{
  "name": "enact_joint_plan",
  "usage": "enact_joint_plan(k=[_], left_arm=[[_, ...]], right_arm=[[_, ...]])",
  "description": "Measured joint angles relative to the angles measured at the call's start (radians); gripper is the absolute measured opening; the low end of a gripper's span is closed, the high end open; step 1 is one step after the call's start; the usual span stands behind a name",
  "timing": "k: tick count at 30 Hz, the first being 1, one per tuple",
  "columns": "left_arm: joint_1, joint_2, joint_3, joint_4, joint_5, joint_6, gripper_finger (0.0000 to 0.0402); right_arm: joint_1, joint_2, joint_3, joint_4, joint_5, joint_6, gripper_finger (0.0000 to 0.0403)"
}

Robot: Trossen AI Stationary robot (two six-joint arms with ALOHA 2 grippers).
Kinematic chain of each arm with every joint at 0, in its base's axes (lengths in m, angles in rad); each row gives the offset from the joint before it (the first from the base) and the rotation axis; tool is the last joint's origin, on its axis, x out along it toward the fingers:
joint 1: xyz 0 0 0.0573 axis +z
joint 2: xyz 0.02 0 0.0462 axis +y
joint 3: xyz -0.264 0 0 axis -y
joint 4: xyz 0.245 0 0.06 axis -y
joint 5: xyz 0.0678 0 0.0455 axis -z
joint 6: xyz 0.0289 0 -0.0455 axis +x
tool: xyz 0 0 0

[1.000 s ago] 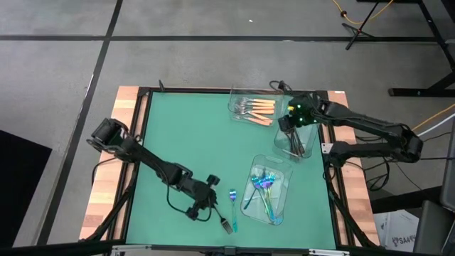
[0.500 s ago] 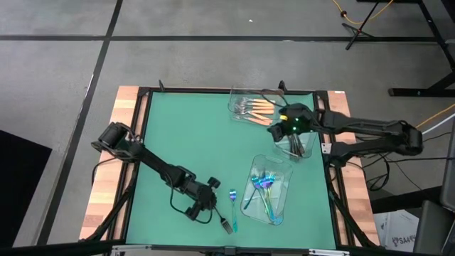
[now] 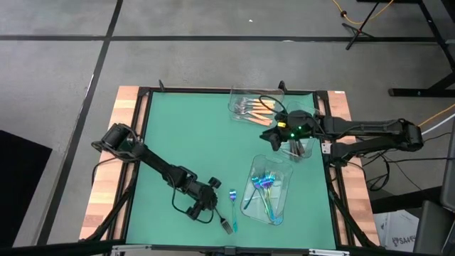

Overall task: Sort silverware by color (type)
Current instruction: Put the black fork into the center transparent bin

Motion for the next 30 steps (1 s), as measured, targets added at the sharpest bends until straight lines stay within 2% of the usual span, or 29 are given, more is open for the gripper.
enact_joint_plan(k=[7,16,30], left_arm=[[0.002,0.003,0.000,-0.001,-0.010,0.005,0.0059],[0.001,0.003,0.001,-0.013,-0.016,0.060,0.0012],[-0.005,-0.038,-0.003,-0.064,-0.019,0.047,0.0007]], right_arm=[[0.016,0.000,0.000,-0.001,0.000,0.000,0.0129],[0.015,0.000,0.000,-0.001,0.001,-0.001,0.0129],[0.013,0.000,0.000,-0.001,0.001,-0.002,0.0129]])
